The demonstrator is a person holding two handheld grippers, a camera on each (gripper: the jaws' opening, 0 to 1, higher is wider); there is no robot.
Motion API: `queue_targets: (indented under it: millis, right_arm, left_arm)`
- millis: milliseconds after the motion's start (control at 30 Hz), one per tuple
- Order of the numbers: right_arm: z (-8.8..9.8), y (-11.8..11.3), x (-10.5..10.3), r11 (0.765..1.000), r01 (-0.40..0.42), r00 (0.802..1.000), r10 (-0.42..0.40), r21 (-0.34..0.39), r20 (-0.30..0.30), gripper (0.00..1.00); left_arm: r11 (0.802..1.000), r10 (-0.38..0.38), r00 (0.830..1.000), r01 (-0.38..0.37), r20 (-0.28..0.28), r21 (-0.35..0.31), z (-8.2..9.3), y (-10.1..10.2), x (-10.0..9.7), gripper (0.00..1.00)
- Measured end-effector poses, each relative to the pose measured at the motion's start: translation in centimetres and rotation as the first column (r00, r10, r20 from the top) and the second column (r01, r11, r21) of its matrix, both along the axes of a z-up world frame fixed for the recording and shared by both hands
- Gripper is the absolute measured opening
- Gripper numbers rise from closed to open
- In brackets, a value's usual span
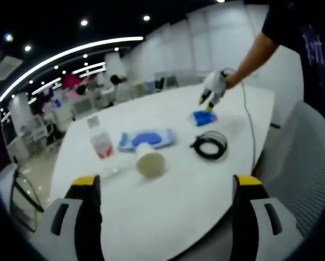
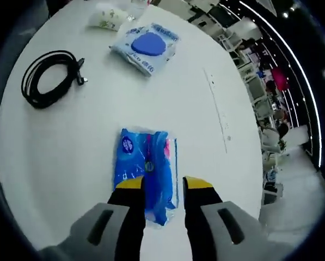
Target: Arrange the tabletop items into an orderly group along one side of the table until the central work area is clear of visible clutter.
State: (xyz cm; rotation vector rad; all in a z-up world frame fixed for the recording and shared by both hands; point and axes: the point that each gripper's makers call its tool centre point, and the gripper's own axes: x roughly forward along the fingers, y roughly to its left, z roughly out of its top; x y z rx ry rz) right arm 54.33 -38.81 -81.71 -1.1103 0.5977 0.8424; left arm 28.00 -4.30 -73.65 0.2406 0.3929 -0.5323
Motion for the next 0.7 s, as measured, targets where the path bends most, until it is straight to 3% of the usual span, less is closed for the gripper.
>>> queue_targets:
  millis: [133, 267, 300, 367, 467, 533, 633, 700]
  right_arm:
    - [0.5, 2.2, -1.1, 0.988, 0.072, 0.997, -0.068, 0.133, -0.033, 0.34]
    - [0.7, 3.9, -1.8, 0.973, 0.104, 0.994, -0.094, 0.204, -0.056, 0.35]
    - [0.9, 4.9, -2.1, 0.956, 0.133, 0.990, -0.115, 0.260, -0.081, 0.35]
    - [1.1, 5.9, -2.3, 0.935, 0.172, 0.984, -0.146, 0.311, -0.107, 0.36]
    - [0.9, 7.9, -2.8, 0.882, 0.253, 0.963, -0.193, 0.397, -0.187, 0.38]
    - [0.3, 9.0, -3.4, 0.853, 0.305, 0.946, -0.221, 0.423, -0.238, 0.39]
    - [-0.6, 10.4, -3.8, 0.854, 0.314, 0.941, -0.221, 0.416, -0.256, 0.40]
    - [-0.9, 11.9, -4.3, 0.812, 0.359, 0.921, -0.230, 0.459, -0.314, 0.40]
  left_arm:
    - [1.000, -0.001, 1.000, 0.001, 0.002, 0.006, 0.0, 0.1, 0.0, 0.97]
    - [1.000, -0.001, 1.000, 0.001, 0.005, 0.016, 0.0, 0.2, 0.0, 0.97]
    - [1.000, -0.002, 1.000, 0.002, 0.006, 0.016, 0.0, 0.2, 0.0, 0.97]
    - [1.000, -0.003, 1.000, 0.003, 0.006, 0.013, -0.1, 0.3, 0.0, 0.97]
    - [1.000, -0.005, 1.000, 0.005, 0.005, 0.017, 0.0, 0.1, 0.0, 0.97]
    - [1.000, -0.004, 1.000, 0.004, 0.007, 0.020, -0.1, 0.2, 0.0, 0.97]
    - [1.000, 0.001, 1.000, -0.001, 0.006, 0.022, -0.1, 0.3, 0.0, 0.97]
    - [1.000, 0.002, 1.000, -0.002, 0.008, 0.024, 0.0, 0.2, 0.0, 0.97]
